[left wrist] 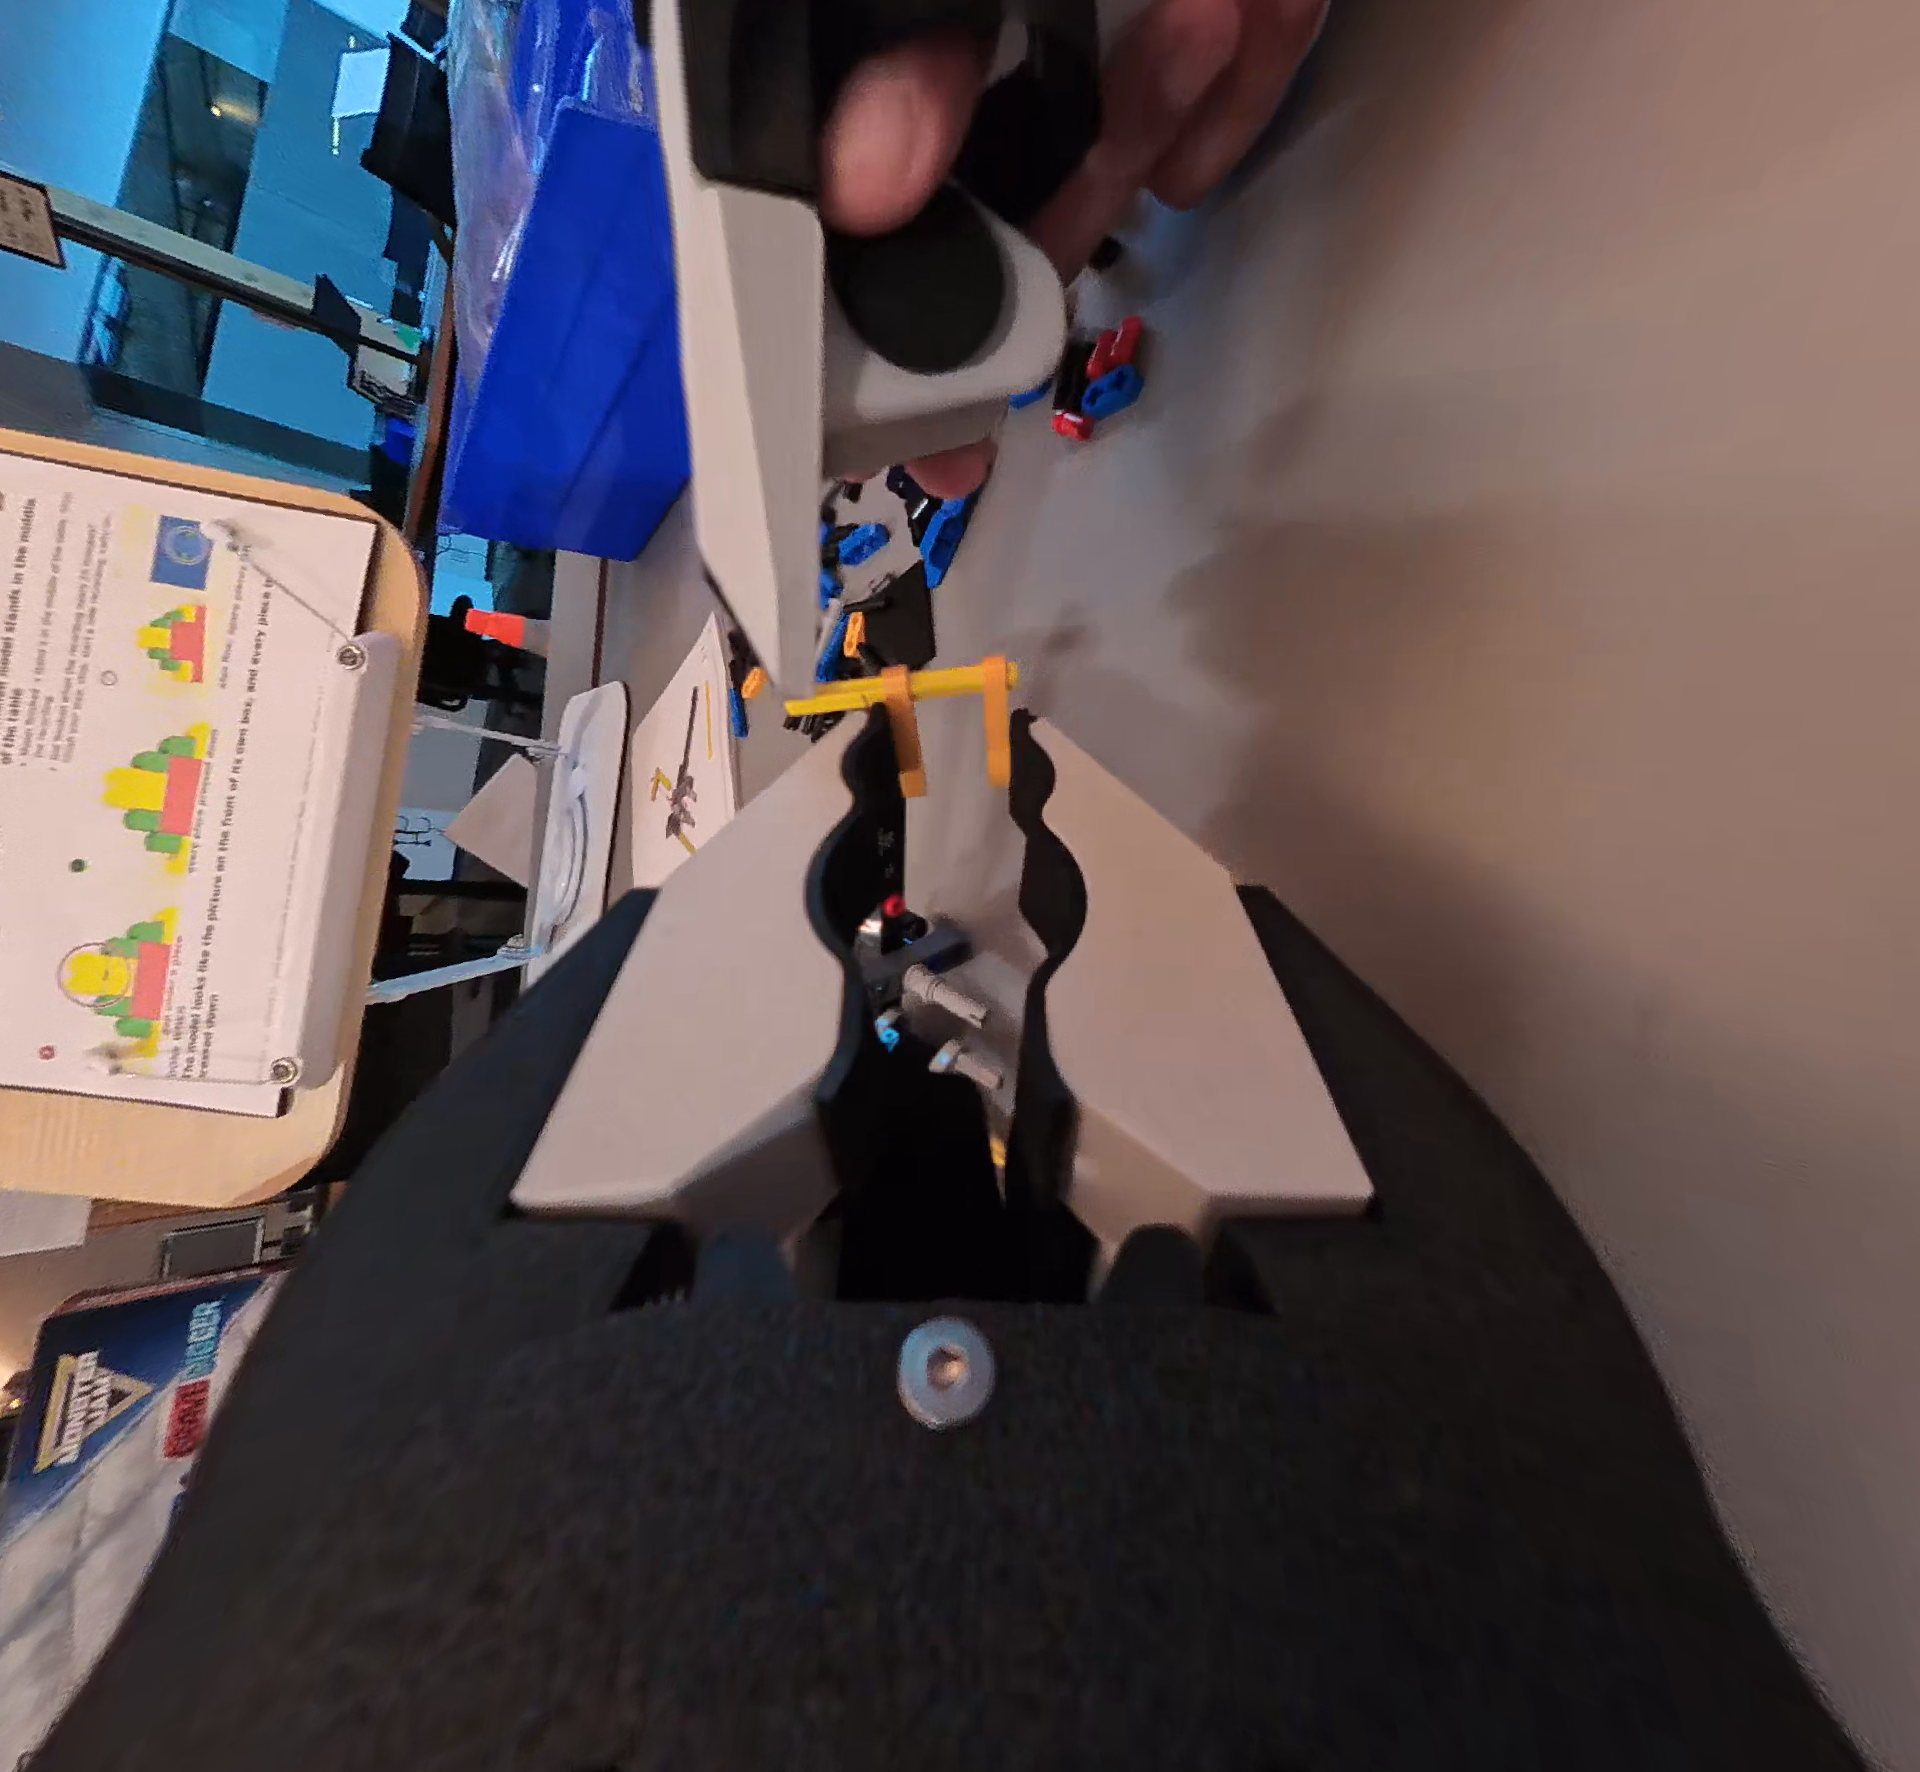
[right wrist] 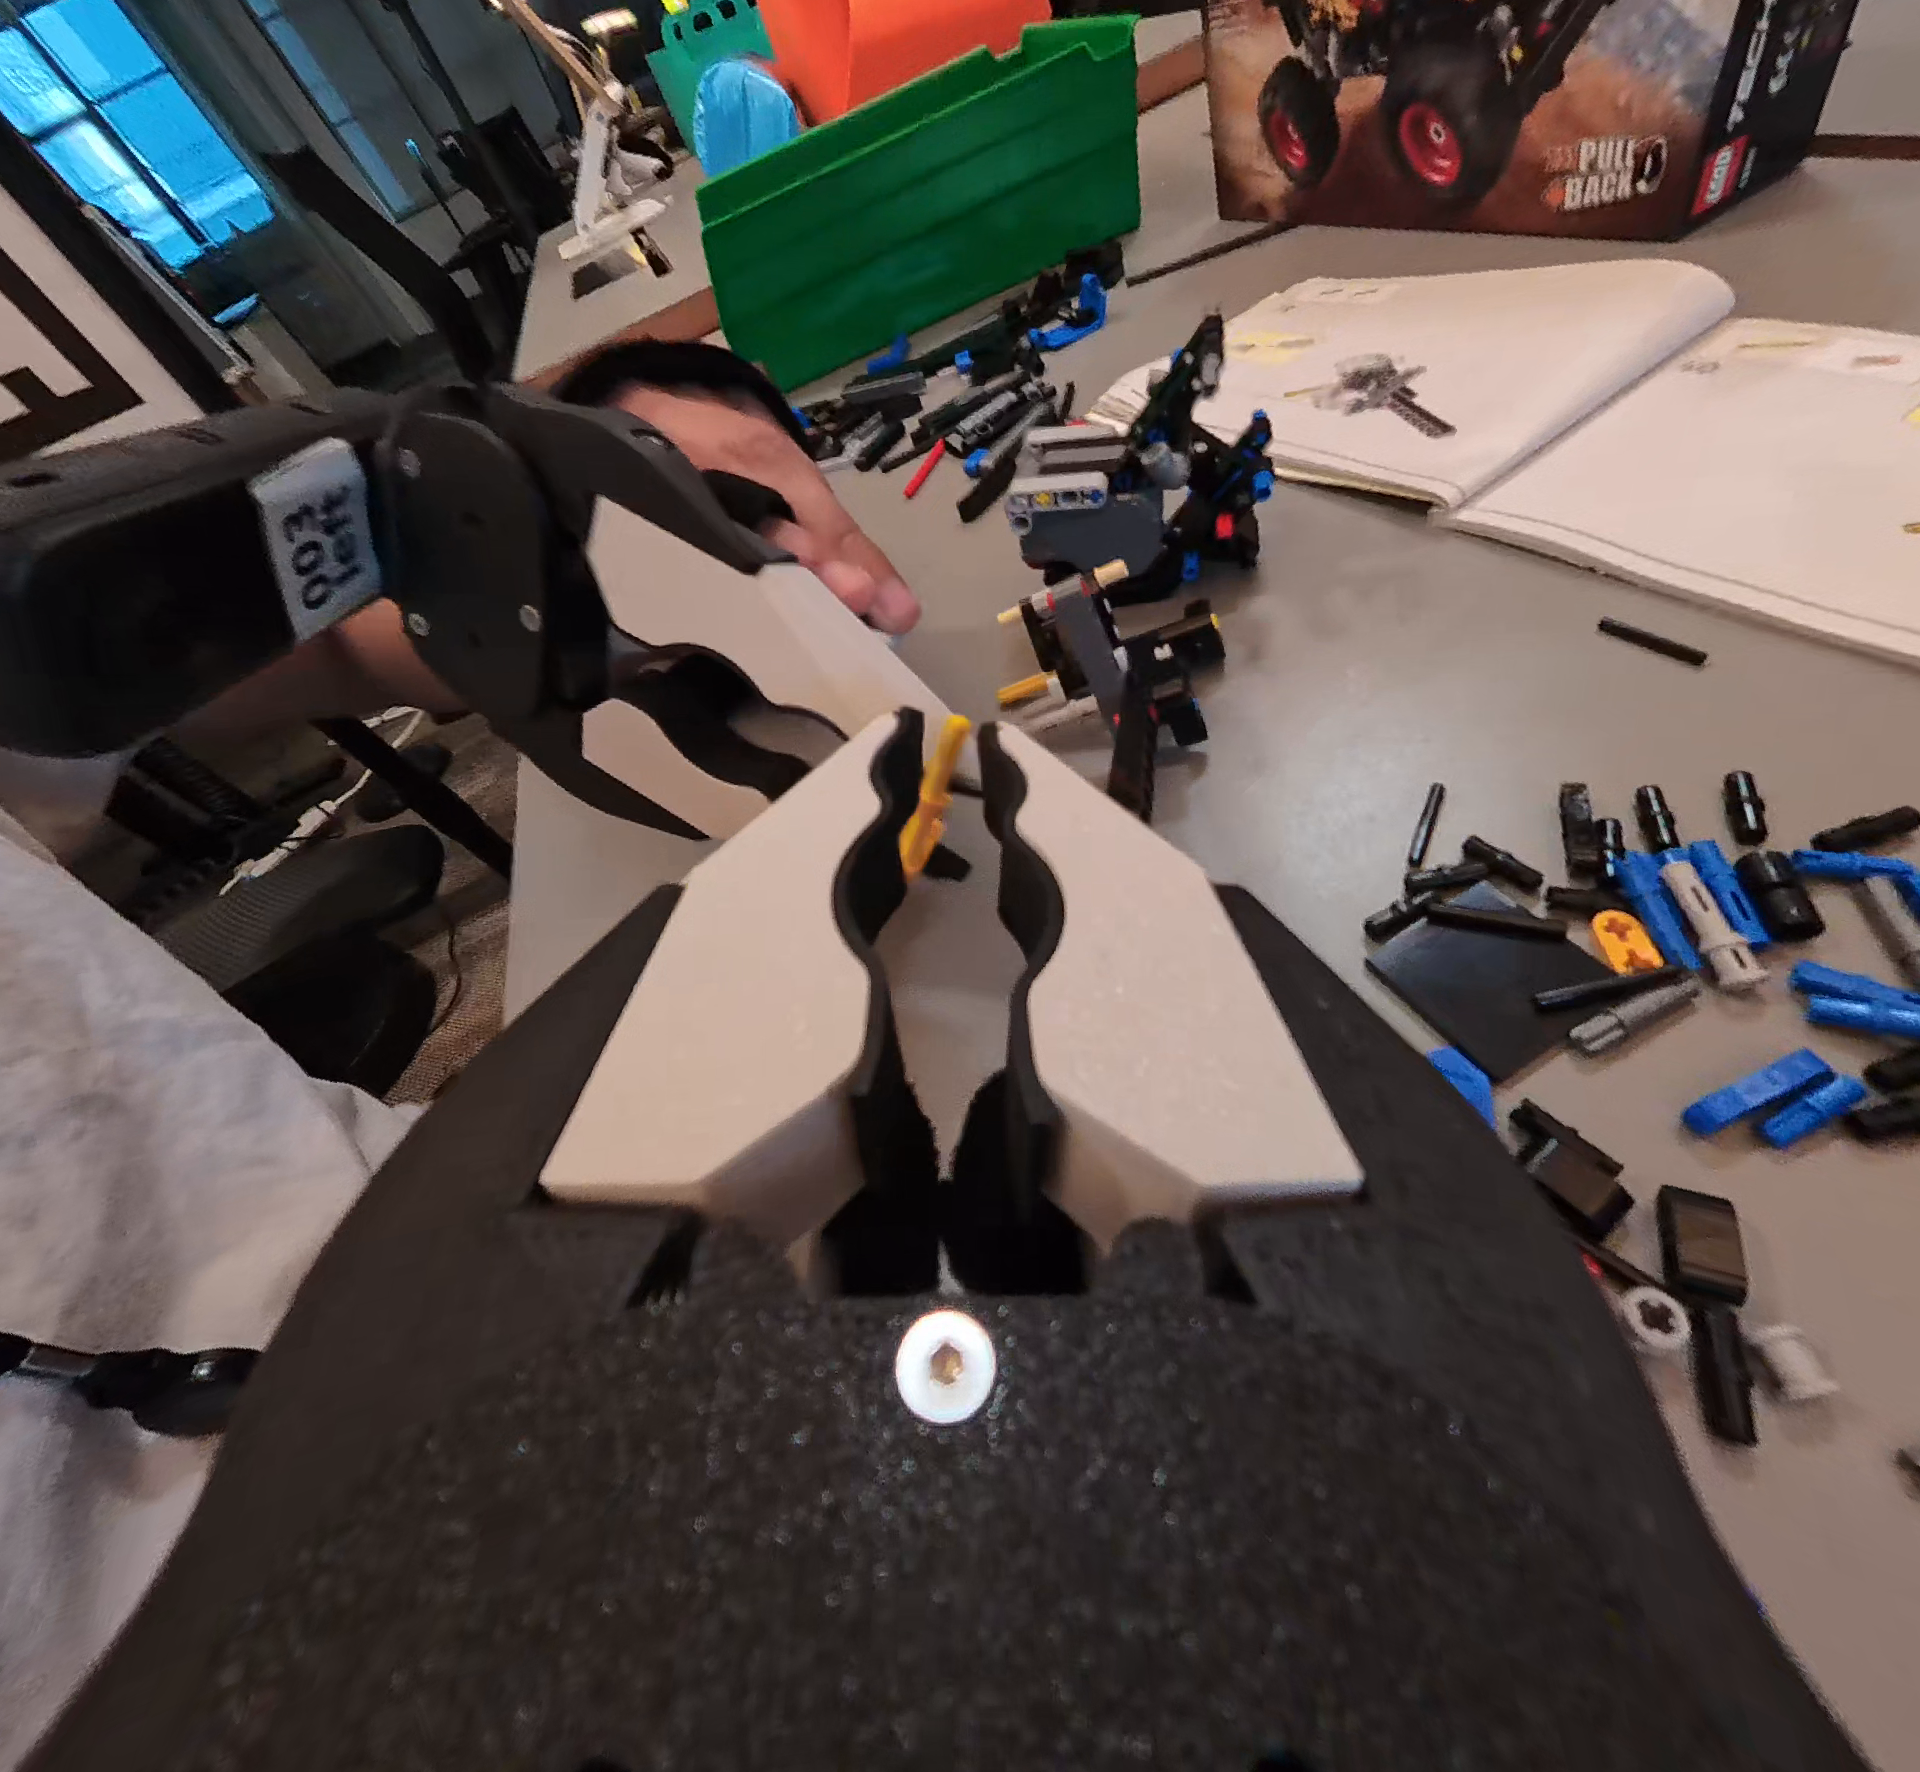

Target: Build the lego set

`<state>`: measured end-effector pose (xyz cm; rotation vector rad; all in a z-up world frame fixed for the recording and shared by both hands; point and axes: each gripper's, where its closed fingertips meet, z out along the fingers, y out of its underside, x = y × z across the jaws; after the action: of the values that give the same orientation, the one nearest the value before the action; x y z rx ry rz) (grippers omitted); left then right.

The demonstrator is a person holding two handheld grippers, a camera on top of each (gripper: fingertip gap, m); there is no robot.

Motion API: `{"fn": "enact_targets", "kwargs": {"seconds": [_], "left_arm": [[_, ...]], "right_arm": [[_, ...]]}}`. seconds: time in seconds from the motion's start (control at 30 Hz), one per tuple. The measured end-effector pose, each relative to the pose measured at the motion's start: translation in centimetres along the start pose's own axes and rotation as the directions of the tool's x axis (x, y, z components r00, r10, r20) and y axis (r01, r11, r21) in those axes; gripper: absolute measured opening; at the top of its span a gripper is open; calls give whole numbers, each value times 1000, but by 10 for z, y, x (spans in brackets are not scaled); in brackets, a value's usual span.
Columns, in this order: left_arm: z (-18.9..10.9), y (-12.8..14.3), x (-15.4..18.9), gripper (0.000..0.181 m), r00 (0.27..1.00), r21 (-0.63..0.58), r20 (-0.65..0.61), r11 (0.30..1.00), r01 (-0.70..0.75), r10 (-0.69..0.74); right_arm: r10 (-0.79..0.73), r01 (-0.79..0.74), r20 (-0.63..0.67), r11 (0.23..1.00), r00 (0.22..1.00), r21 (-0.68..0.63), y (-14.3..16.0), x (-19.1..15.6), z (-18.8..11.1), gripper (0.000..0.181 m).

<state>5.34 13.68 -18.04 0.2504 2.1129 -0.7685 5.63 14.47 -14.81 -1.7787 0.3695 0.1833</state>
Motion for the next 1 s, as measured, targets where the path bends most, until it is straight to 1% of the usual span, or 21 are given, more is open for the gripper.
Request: {"fn": "enact_targets", "kwargs": {"seconds": [0.07,0.13,0.17,0.23,0.37,0.57,0.67,0.7,0.73,0.77,0.8,0.87,0.9,0.93,0.97,1.0], "left_arm": [[0,0,0,19,1000,-5,-2,1000,-2,2],[0,0,2,19,1000,-8,1,1000,-28,28],[0,0,2,19,999,-10,6,999,-42,42],[1,0,2,19,998,-24,20,998,-56,57],[0,1,-1,18,996,-43,40,996,-77,79],[-1,4,-1,17,988,-72,64,988,-138,143],[-1,5,1,16,987,-74,55,986,-147,151],[-1,4,0,16,990,-64,52,989,-130,133],[-2,1,0,16,997,-38,34,997,-70,71],[-3,-4,-1,16,999,8,-2,999,32,-32],[-6,-11,-5,16,990,68,-40,988,137,-135],[-15,-21,-13,16,946,158,-139,937,312,-291],[-19,-23,-15,16,920,183,-185,907,379,-347],[-21,-24,-17,16,895,197,-219,881,430,-388],[-24,-27,-18,16,875,216,-255,857,467,-412],[-26,-31,-18,16,852,233,-300,832,503,-430]], "right_arm": [[20,-20,5,999,1000,-30,6,1,3,16],[41,-40,33,999,999,-30,6,-4,5,12],[39,-38,21,999,999,-38,7,-2,5,4],[40,-39,25,998,999,-42,7,-1,4,4],[128,-127,54,992,990,-17,6,-2,5,3],[168,-168,68,986,983,-20,6,-3,6,3],[167,-166,66,986,984,-28,8,-3,7,3],[169,-168,70,986,983,-22,7,-4,6,3],[166,-166,74,986,983,-11,5,-4,5,3],[142,-143,76,990,987,8,1,-5,4,3],[94,-97,77,994,993,42,-7,-8,0,4],[-70,64,47,989,996,136,-24,-14,-11,13],[-159,154,26,979,987,132,-25,-17,-16,17],[-231,227,30,968,972,102,-20,-22,-18,21],[-277,273,37,958,960,87,-16,-27,-19,27],[-300,296,49,952,953,81,-14,-31,-19,29]]}}
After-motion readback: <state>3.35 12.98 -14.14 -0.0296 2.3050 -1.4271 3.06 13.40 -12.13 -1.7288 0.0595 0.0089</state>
